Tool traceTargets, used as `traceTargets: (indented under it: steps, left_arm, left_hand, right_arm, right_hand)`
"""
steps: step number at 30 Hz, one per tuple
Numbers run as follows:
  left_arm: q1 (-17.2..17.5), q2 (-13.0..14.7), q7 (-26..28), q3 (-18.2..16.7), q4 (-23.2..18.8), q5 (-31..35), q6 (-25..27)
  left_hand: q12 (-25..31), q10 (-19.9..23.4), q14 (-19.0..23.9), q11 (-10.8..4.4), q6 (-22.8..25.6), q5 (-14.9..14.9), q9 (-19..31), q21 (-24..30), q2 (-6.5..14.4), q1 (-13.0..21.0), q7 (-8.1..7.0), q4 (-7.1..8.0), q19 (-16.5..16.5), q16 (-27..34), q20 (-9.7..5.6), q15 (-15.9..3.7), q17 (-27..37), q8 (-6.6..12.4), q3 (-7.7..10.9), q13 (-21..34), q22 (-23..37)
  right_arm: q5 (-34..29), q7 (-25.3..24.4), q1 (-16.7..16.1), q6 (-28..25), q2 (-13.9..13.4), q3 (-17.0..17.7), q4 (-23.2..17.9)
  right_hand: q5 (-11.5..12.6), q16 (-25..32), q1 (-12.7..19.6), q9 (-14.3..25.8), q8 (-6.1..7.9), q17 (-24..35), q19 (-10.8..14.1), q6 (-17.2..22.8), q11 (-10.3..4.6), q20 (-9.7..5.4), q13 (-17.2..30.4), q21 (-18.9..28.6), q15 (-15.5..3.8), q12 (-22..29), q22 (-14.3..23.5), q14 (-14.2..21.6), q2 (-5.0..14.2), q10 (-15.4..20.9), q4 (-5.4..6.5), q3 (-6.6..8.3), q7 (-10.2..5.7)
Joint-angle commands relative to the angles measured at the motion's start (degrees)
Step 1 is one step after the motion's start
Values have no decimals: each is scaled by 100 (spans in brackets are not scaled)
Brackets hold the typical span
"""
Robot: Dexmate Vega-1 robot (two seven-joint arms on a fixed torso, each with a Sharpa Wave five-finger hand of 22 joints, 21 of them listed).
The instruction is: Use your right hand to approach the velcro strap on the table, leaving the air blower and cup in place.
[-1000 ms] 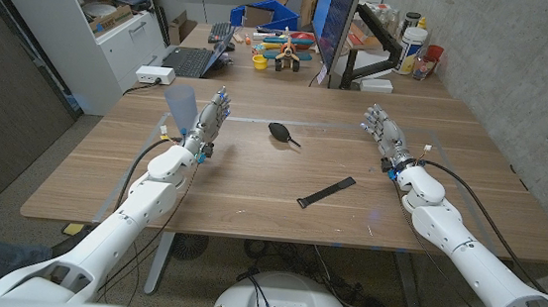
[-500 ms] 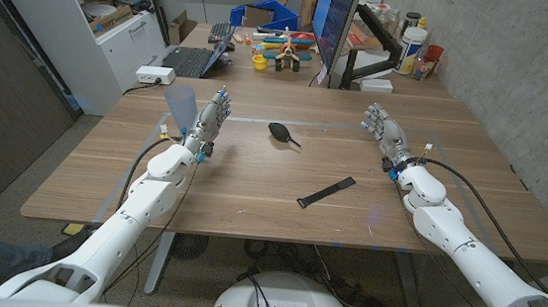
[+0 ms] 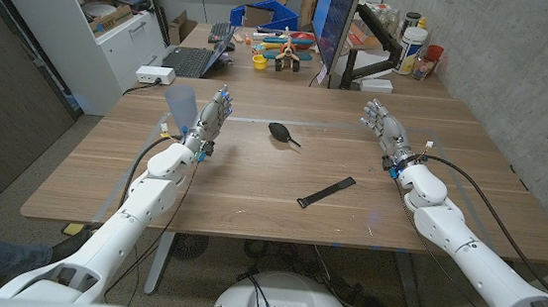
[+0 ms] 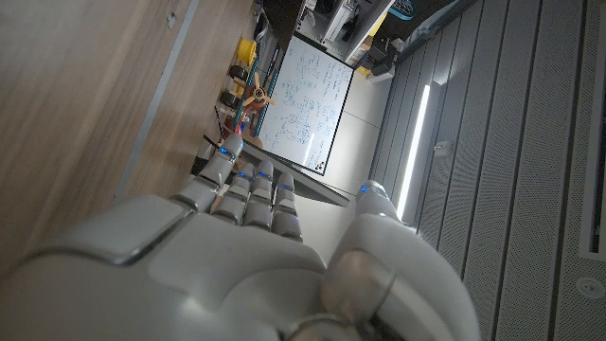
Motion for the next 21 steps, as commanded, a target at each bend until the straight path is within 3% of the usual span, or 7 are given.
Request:
traceTargets:
  steps: [1,21]
  left_arm:
    - [-17,0,-71,-45,-52,42,90]
    - [-36,23,-148,-73,-90,48,149]
  left_hand:
    - [44,-53,-35,-25,-29,36,13,-22,15,46,-2,3,-66,34,-123,9,31,-6,-5,31,33]
    - [47,-52,-45,-25,-16,38,14,-60,28,58,5,0,-91,32,-92,16,31,-13,-22,31,36]
  right_arm:
    - [-99,100,-20,506,126,-2,201]
    - [-303,116,-110,1057,158,19,172]
  right_hand:
    - [49,61,-1,27,41,13,154,19,-35,-57,28,-30,-6,28,23,129,-83,104,-29,-21,-74]
    - [88,71,-124,39,58,14,362,84,-116,-68,32,-90,-74,49,17,293,-178,241,-12,-115,-203]
